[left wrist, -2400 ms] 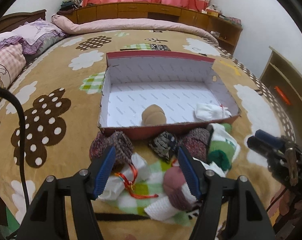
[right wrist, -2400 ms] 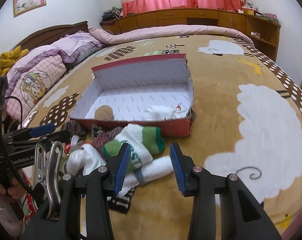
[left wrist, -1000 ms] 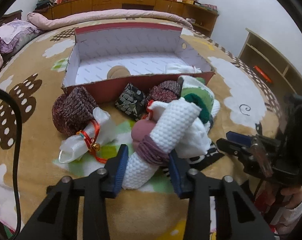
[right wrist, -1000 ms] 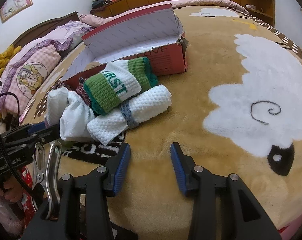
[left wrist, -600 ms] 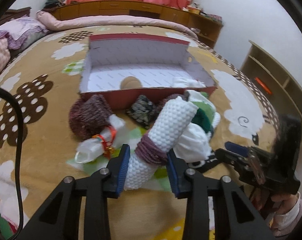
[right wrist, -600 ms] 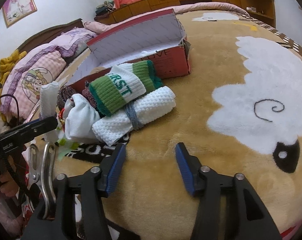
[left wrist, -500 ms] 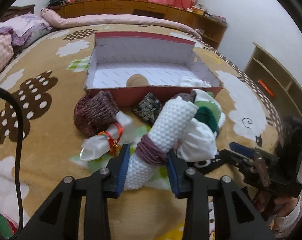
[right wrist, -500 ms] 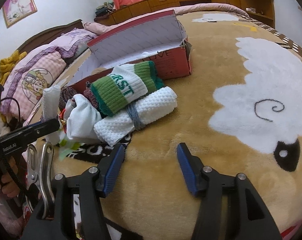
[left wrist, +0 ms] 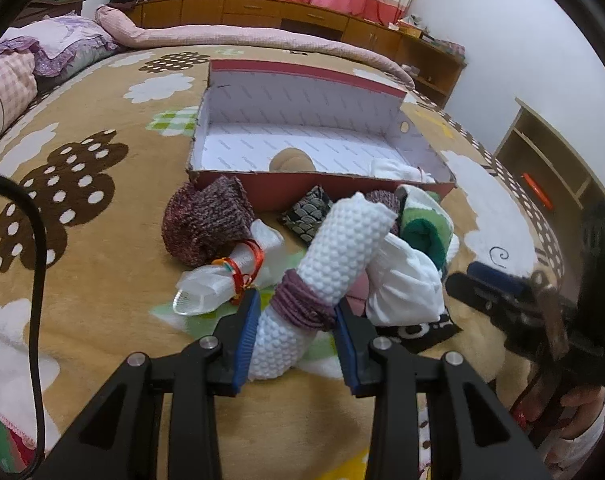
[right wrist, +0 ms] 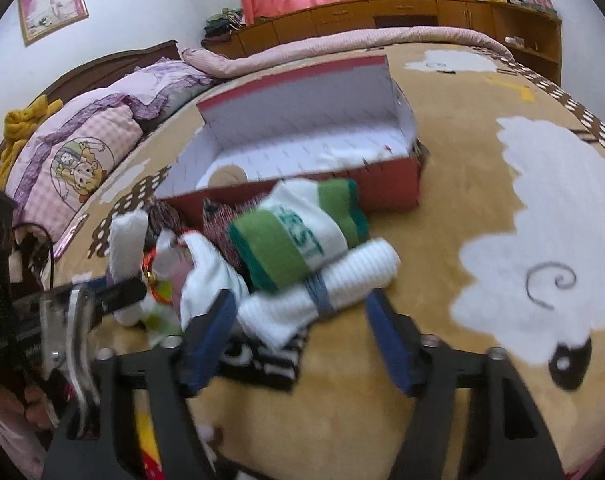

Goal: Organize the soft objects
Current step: 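Grasp green 'FIRST' sock with right tool while left tool grasps maroon-banded knit roll, then carry 'FIRST' sock into shoebox with right tool while left tool places knit roll inside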

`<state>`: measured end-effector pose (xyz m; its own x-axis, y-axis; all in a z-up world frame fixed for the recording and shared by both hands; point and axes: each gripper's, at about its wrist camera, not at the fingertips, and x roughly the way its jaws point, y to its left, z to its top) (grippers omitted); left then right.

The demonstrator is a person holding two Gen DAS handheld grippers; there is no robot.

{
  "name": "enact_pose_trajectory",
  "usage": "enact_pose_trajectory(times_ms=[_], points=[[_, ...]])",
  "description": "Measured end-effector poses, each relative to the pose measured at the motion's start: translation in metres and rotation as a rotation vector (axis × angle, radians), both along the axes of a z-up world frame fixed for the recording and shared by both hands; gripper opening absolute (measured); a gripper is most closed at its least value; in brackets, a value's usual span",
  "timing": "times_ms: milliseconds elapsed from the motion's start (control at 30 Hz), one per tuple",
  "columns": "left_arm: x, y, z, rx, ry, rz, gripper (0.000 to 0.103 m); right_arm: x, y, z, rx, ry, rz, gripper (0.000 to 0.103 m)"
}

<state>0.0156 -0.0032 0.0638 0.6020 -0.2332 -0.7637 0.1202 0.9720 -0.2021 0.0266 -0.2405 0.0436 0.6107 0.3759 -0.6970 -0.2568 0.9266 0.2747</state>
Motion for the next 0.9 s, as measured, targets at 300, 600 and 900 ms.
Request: enact_pose_trajectory(times_ms=[300,600,900], points=[[0.0,0.003,0.002,-0.007,-0.002,0.012,0.037,0.028,0.02,0.002,-0.049,0.005,0.009,0.077],[0.001,0.003,0.004,-0.017,-0.007,0.018,0.037,0.029,0.019,0.001,-0.045,0.005,-0.019,0.051],[-0.001,-0.002,0.009,-0.009,-0.03,0.007,0.037,0.011,0.011,0.008,0.0,-0.034,-0.02,0.045]])
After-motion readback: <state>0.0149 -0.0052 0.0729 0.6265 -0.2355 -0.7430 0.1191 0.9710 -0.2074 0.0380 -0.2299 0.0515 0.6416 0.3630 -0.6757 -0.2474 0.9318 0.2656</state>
